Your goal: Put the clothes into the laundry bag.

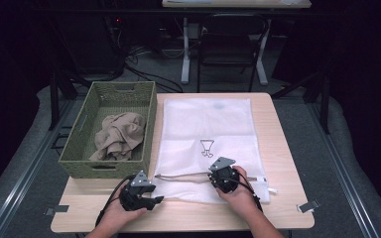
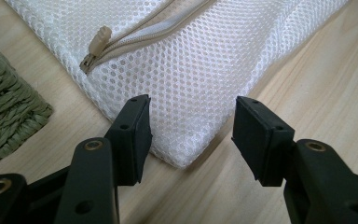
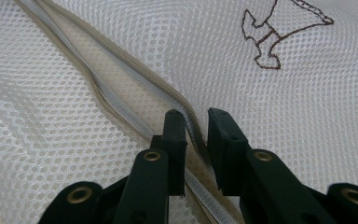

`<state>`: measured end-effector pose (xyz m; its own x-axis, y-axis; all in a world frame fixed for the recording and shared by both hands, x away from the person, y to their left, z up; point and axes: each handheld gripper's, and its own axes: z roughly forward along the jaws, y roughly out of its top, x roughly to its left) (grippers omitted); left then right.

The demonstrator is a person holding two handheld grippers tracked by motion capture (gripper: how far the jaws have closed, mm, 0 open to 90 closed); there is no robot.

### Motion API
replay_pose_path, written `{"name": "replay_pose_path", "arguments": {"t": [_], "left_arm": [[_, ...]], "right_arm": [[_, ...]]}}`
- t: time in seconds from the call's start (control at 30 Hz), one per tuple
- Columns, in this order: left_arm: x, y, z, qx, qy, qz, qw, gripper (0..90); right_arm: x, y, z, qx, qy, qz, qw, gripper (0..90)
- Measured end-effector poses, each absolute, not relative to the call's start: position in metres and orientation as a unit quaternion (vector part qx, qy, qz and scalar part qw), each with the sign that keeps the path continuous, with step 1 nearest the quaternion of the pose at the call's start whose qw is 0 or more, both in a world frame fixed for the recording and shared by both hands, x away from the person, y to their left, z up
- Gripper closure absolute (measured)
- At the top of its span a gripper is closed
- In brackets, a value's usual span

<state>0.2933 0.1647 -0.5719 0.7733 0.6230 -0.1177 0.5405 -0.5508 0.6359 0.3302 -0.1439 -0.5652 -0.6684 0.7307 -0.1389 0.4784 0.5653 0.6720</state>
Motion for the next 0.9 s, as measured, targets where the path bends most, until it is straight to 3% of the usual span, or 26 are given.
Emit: {"name": "replay_pose_path", "arguments": {"t": [0.37, 0.9], "left_arm": [[0.293, 0.165, -0.572, 0.877, 0.333, 0.060, 0.341, 46.6], [0.293, 0.164, -0.573, 0.876, 0.334, 0.062, 0.342, 46.5]], "right_arm": [[0.334, -0.141, -0.567, 0.356, 0.858, 0.307, 0.209, 76.1], [0.340, -0.140, -0.562, 0.346, 0.862, 0.309, 0.204, 83.7]]}}
